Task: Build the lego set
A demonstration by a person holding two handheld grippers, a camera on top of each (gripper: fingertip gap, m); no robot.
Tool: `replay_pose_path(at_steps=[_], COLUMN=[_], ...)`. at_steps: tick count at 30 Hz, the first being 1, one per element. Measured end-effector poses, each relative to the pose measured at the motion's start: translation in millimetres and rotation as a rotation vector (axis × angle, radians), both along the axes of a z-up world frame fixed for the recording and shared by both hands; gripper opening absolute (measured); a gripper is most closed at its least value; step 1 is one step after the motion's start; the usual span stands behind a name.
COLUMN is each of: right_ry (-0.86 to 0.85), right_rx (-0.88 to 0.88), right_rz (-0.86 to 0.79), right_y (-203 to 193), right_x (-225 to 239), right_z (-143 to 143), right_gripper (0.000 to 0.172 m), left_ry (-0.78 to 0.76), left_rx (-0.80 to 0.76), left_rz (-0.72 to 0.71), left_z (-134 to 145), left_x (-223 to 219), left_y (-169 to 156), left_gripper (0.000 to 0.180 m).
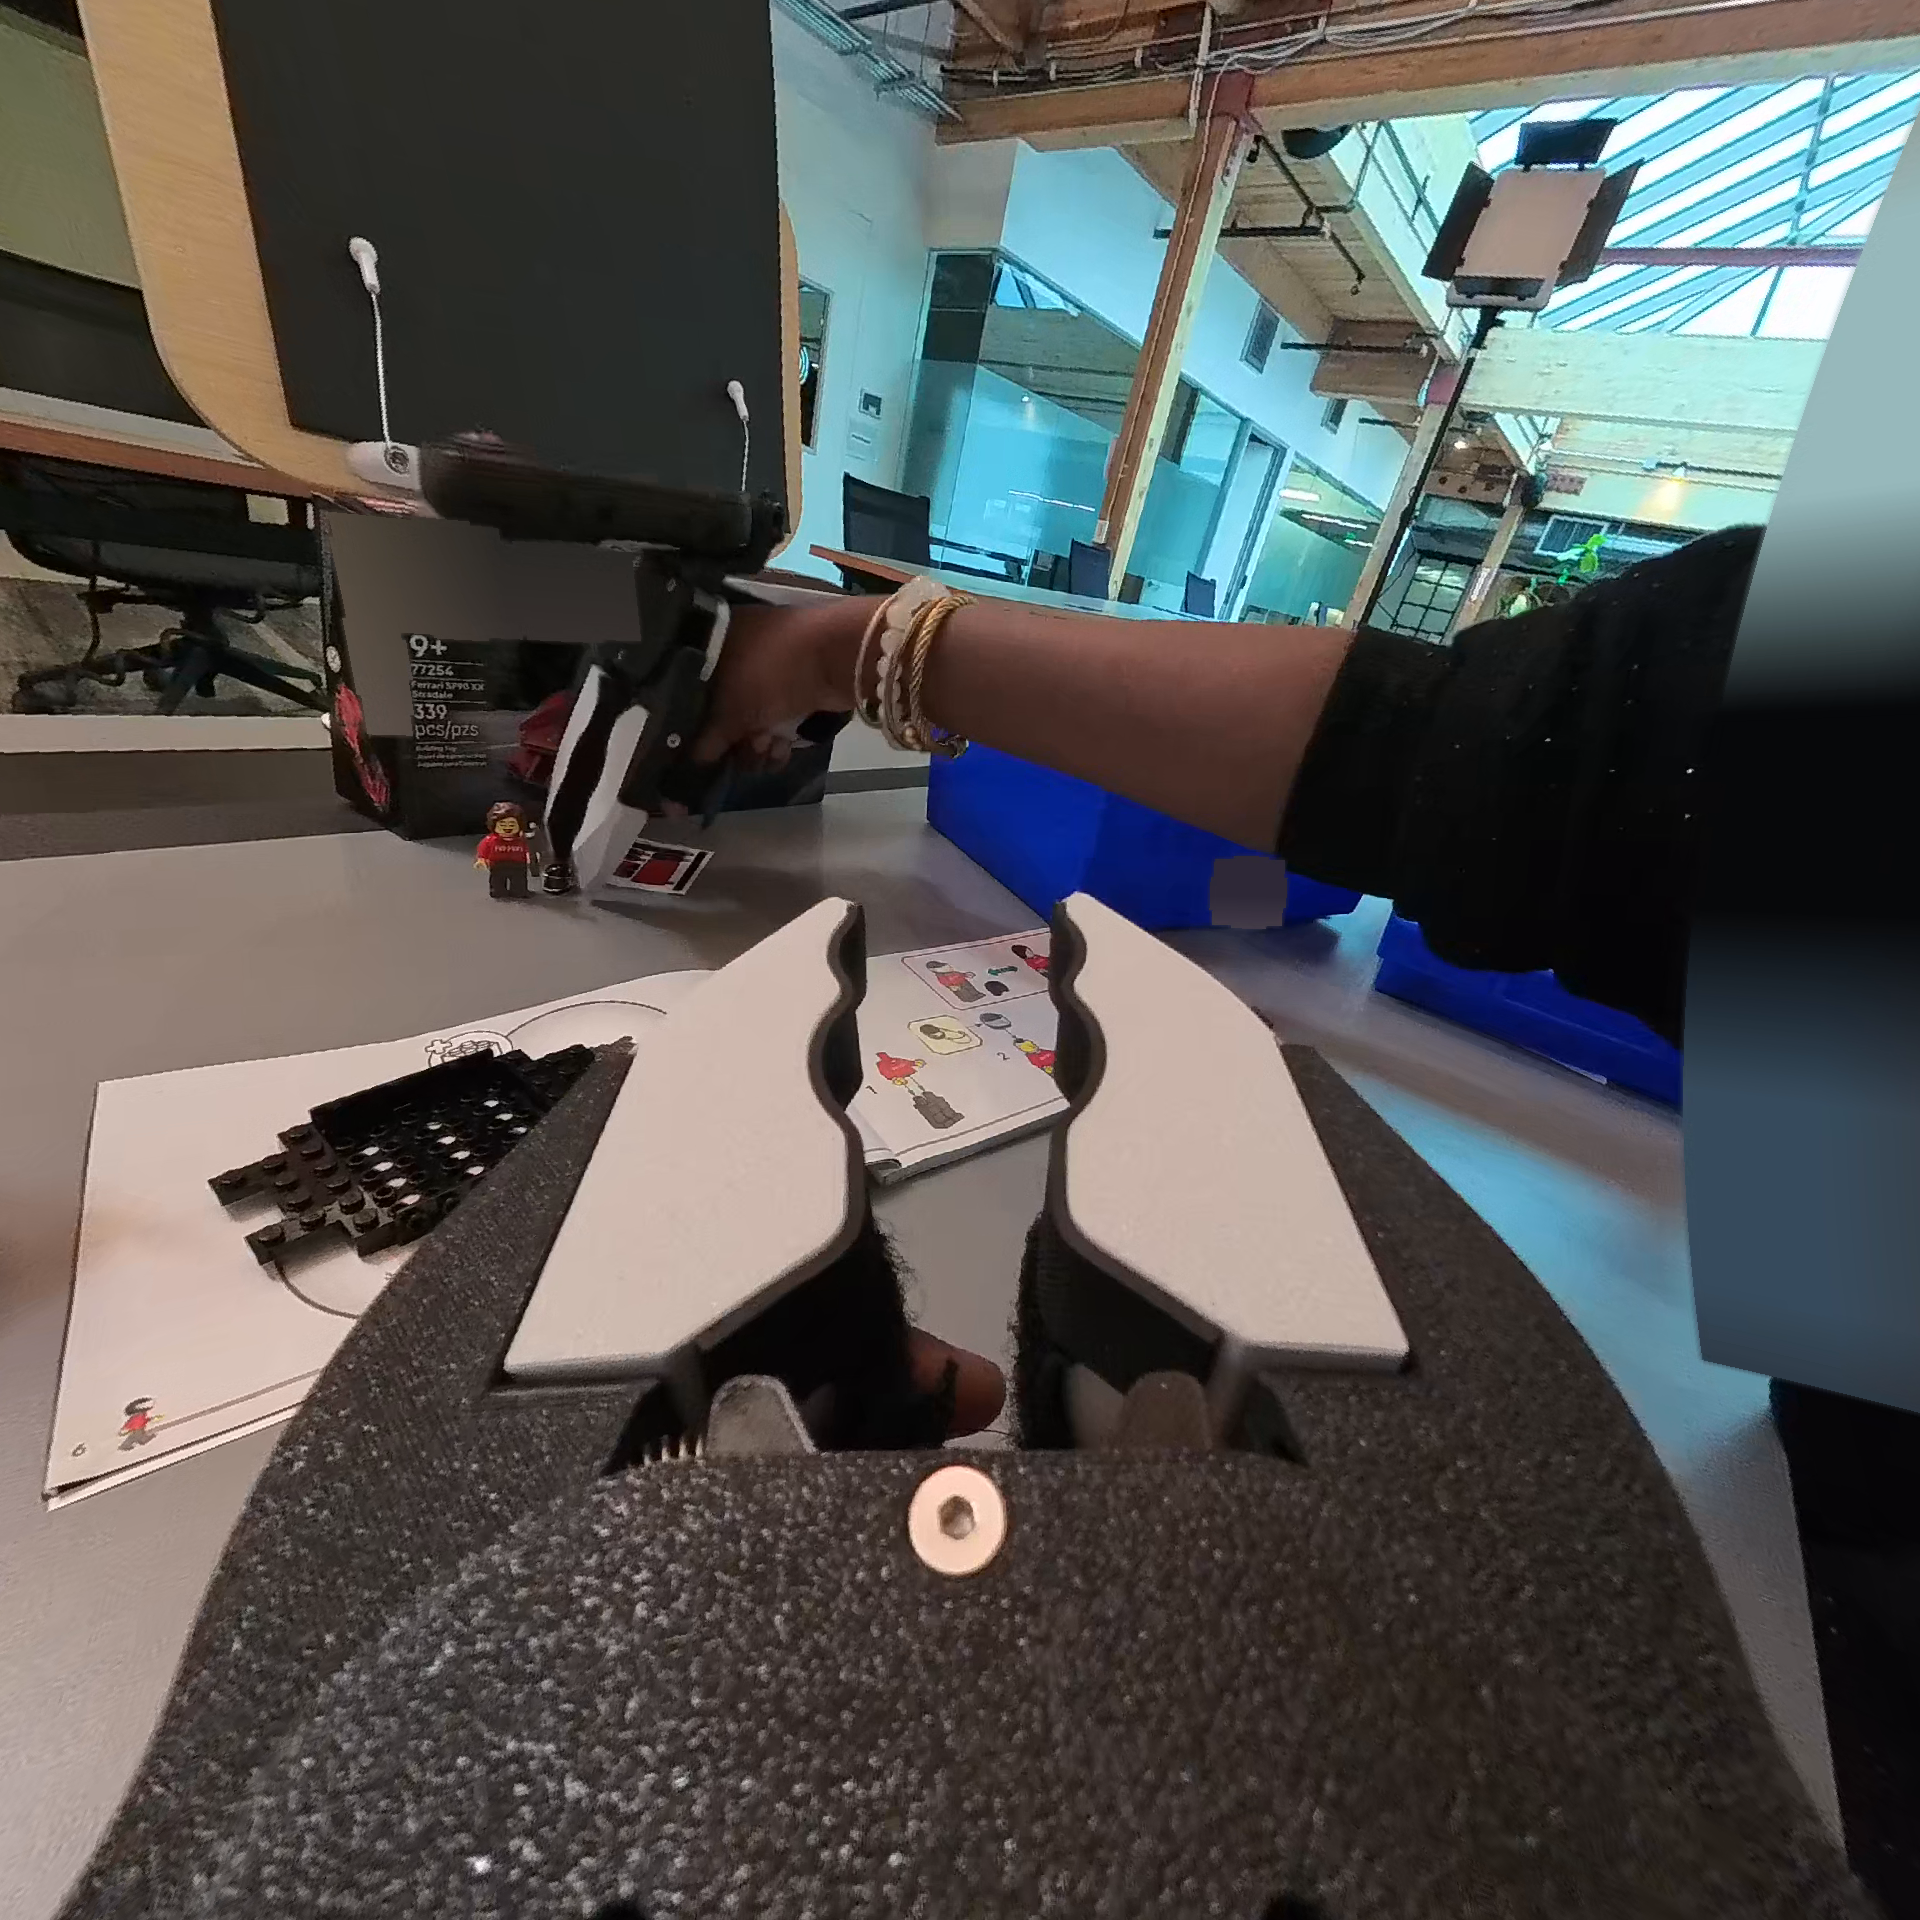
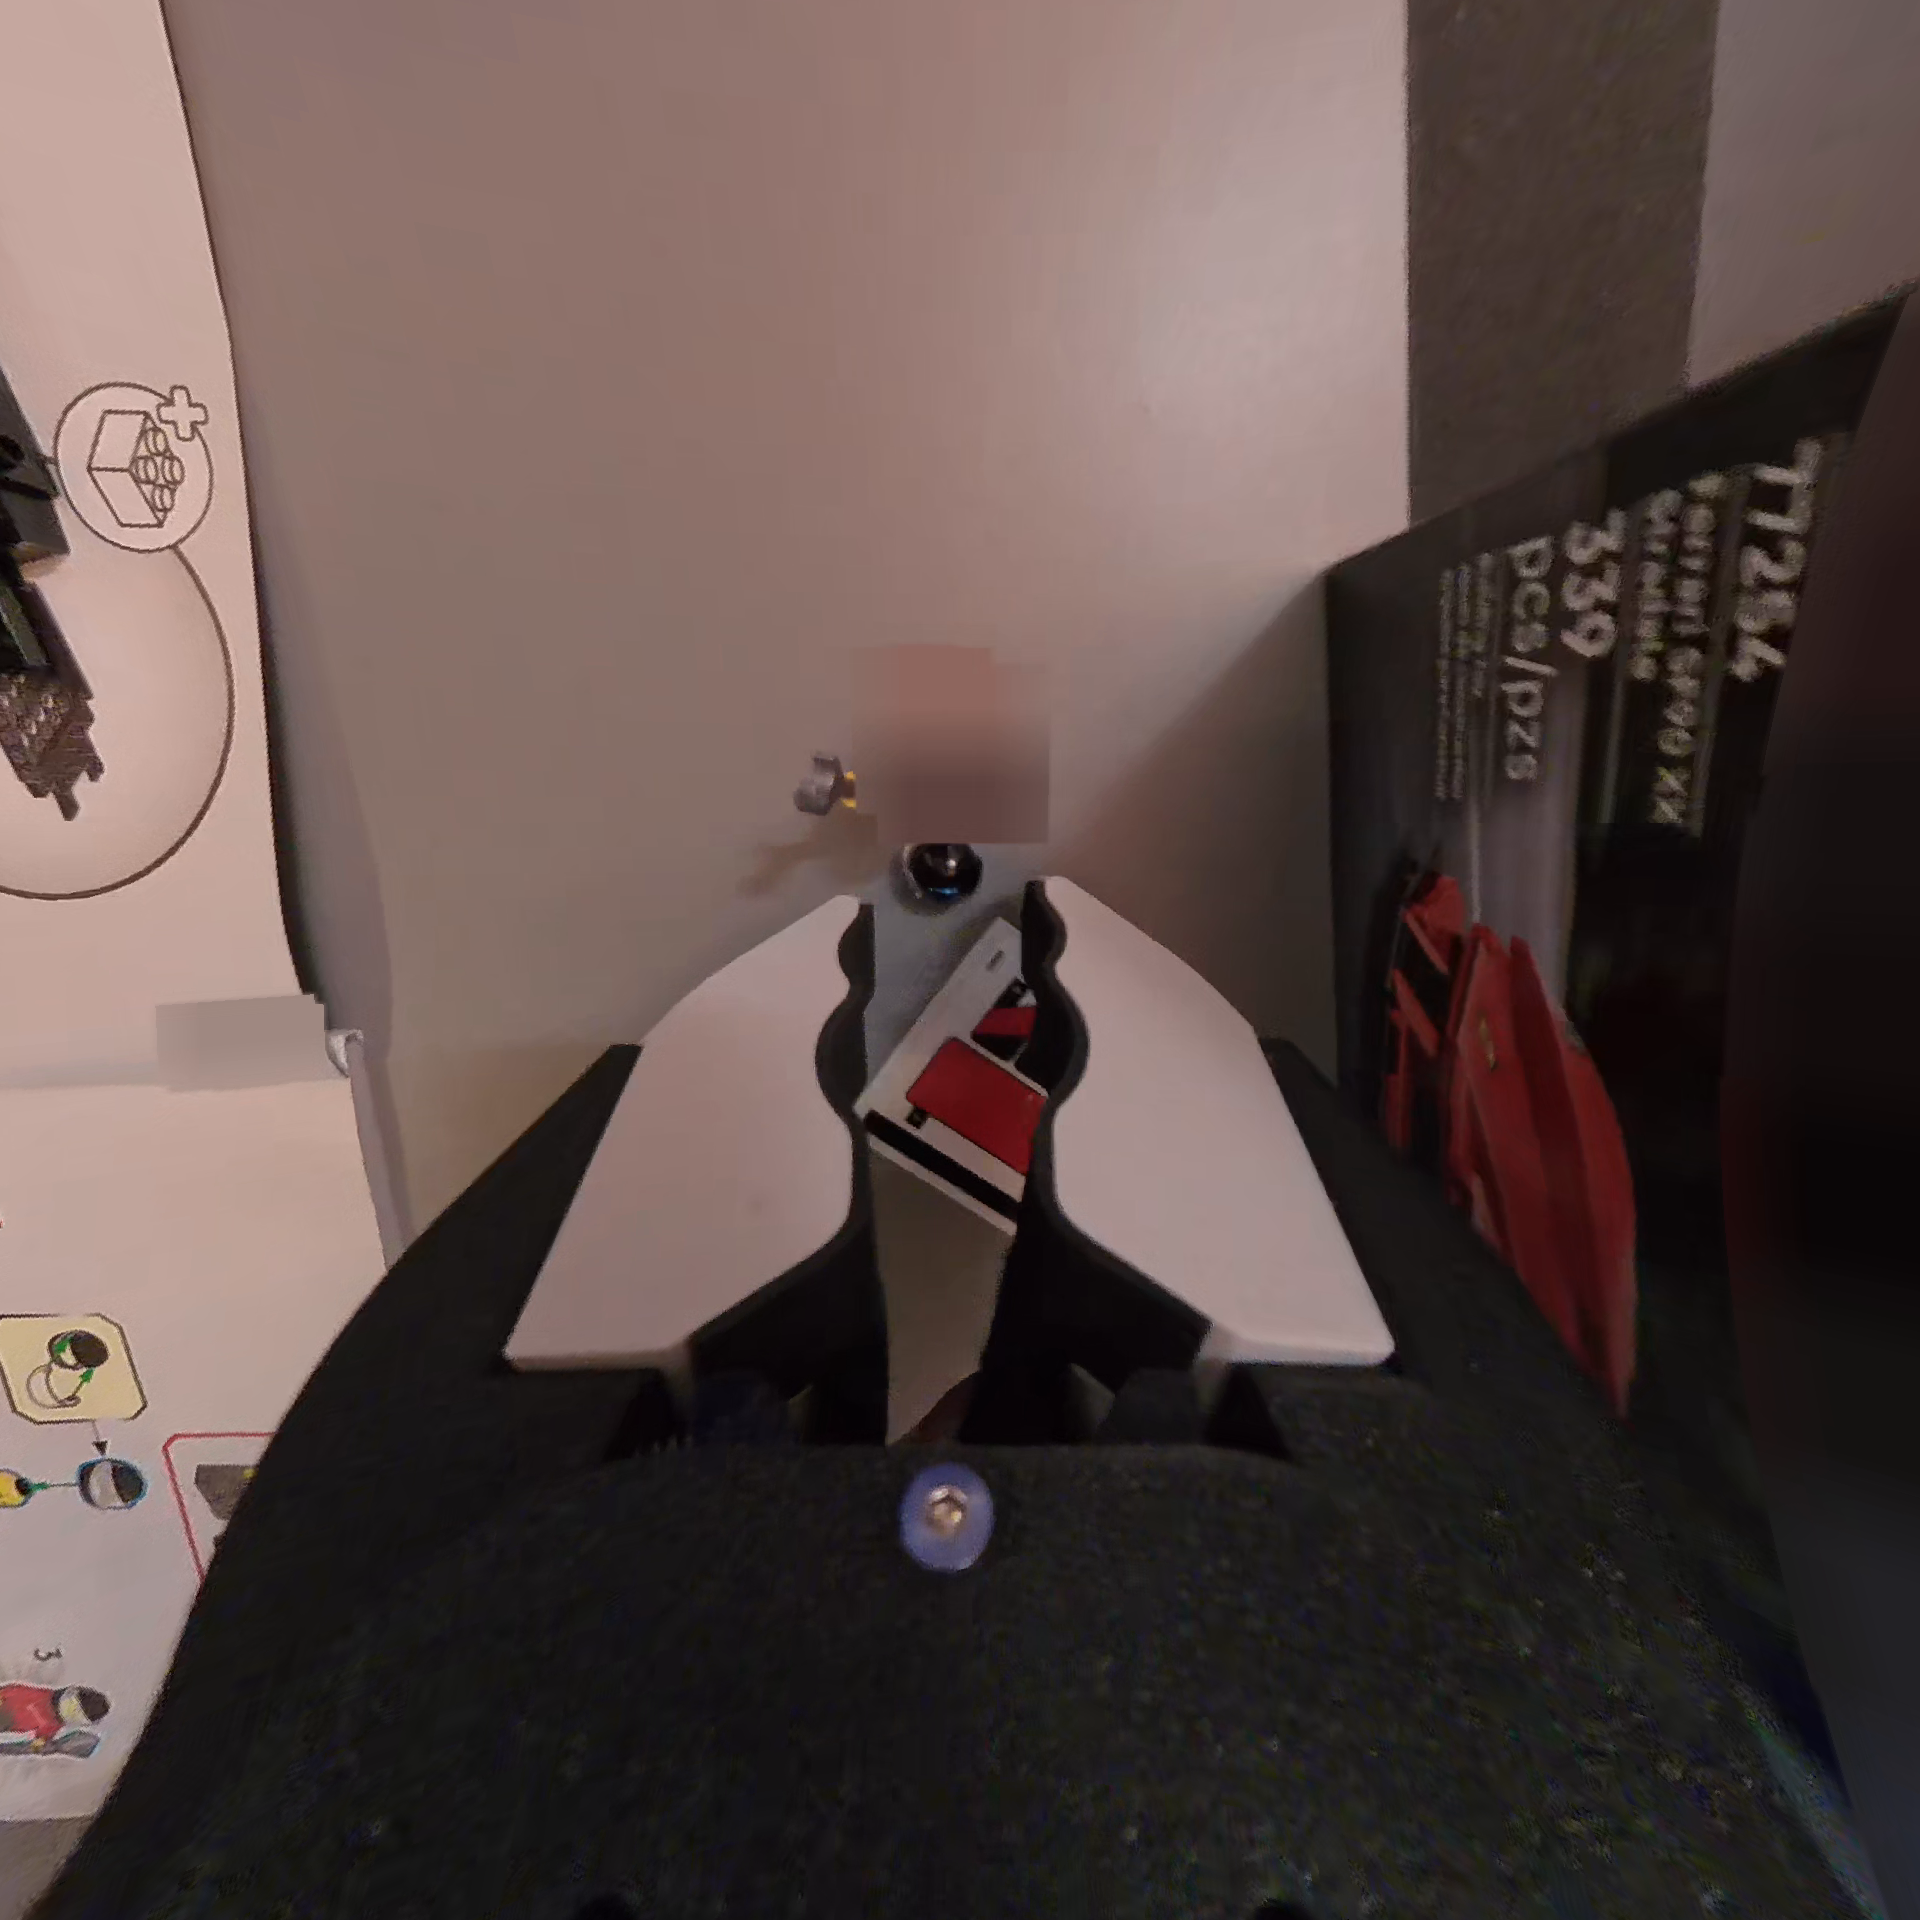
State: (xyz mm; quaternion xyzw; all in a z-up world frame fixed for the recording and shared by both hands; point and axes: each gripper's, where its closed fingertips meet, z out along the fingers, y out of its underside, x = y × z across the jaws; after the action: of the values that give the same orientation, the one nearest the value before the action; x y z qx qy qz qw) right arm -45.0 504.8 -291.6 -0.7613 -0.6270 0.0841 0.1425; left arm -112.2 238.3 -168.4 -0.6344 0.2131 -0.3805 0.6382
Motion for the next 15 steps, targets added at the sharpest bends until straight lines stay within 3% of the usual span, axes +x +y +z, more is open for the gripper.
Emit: replay_pose_path(at_steps=[1,6,12,15], right_ry=[0.004,0.014,0.095,0.215], right_rx=[0.009,0.065,0.061,0.004], right_rz=[-0.015,-0.262,-0.367,-0.509], right_y=[2,14,8,0], right_x=[3,34,49,52], right_z=[3,17,-4,-6], right_gripper=[0.027,0.027,0.025,0.026], left_ry=[0.001,0.001,0.002,0.014], left_rx=[0.0,-0.001,0.005,0.02], left_rz=[0.002,-0.002,-0.012,-0.009], left_z=[0,-1,0,1], left_x=[0,1,4,6], left_y=[0,0,-2,-3], left_gripper=[0.033,0.033,0.032,0.031])
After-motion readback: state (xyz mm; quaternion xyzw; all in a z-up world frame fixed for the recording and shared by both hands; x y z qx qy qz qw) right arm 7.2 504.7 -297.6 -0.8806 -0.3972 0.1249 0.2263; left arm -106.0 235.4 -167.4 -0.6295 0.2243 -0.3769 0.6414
